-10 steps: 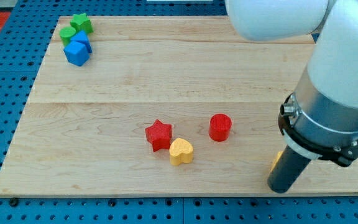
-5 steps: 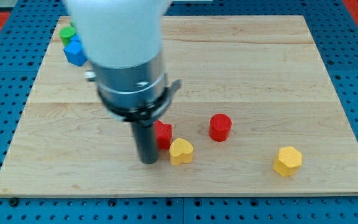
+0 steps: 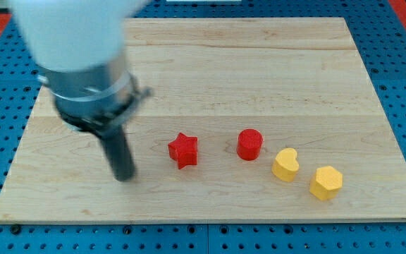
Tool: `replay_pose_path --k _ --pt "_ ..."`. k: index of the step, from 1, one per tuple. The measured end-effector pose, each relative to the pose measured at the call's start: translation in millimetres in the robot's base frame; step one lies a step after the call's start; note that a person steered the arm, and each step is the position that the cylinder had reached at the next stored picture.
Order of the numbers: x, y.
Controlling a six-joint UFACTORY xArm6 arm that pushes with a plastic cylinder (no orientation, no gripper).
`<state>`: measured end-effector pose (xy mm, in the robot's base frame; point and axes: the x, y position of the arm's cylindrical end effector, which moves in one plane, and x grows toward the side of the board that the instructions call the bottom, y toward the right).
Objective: Push the yellow blocks and red blocks towards bottom right
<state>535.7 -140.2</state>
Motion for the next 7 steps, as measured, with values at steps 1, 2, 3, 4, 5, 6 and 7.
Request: replay_pose_path --k 1,2,3,4,5,6,7 --pt "-39 24" --pt "-19 128" --pt "8 224" --pt "-8 172" --pt "-47 164" --pt "-53 184" --pt "-29 237"
